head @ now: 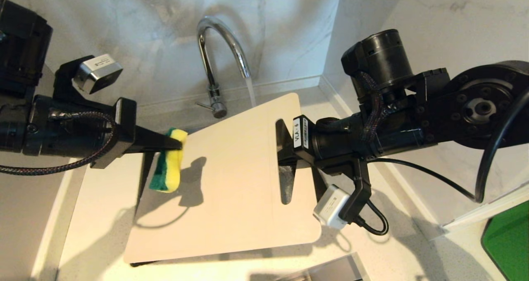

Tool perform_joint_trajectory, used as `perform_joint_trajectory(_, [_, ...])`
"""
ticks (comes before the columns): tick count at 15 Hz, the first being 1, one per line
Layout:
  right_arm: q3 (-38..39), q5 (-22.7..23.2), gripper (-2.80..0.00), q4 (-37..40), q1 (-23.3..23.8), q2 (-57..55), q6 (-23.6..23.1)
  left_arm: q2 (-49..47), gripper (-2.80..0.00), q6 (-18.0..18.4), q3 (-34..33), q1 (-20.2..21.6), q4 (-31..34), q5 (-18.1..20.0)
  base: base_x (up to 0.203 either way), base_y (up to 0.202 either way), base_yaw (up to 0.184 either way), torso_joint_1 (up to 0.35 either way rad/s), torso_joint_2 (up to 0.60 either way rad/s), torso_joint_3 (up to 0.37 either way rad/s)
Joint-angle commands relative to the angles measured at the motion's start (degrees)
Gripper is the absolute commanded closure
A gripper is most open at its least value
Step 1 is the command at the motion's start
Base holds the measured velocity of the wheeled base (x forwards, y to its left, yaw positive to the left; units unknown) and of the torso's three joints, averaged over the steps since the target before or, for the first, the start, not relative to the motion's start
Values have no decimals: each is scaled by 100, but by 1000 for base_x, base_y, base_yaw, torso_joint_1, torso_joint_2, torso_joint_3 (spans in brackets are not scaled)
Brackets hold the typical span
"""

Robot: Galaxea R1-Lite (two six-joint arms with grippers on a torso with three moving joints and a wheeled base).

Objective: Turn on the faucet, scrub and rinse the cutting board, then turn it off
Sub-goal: Scrub the cutting board underwater

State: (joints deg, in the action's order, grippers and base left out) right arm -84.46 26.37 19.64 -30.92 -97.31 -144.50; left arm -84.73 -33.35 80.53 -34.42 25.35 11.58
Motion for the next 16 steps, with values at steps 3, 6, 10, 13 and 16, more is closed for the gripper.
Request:
perform_joint_trajectory(3, [-9,26,0,11,7,27,-70,-359,0,-191,-184,-1718,154,-1132,0,0,0,0,0,0])
perform_joint_trajectory(6, [-18,26,0,13,77,27,-61,-401,0,-175,-1174,-1856,-998,-1438,0,0,0,0,0,0])
perform_joint_trajectory(10, [-1,87,0,5,86,54,-61,-530,0,222,-2375,-1577,-2438,-1839,0,0,0,0,0,0])
perform_joint_trajectory(13, [-9,87,0,10,86,54,-52,-480,0,257,-2966,-968,-2813,-1823,0,0,0,0,0,0])
perform_joint_trajectory(16, [-9,87,0,5,86,54,-52,-282,0,262,-3772,-462,-3309,-1448,0,0,0,0,0,0])
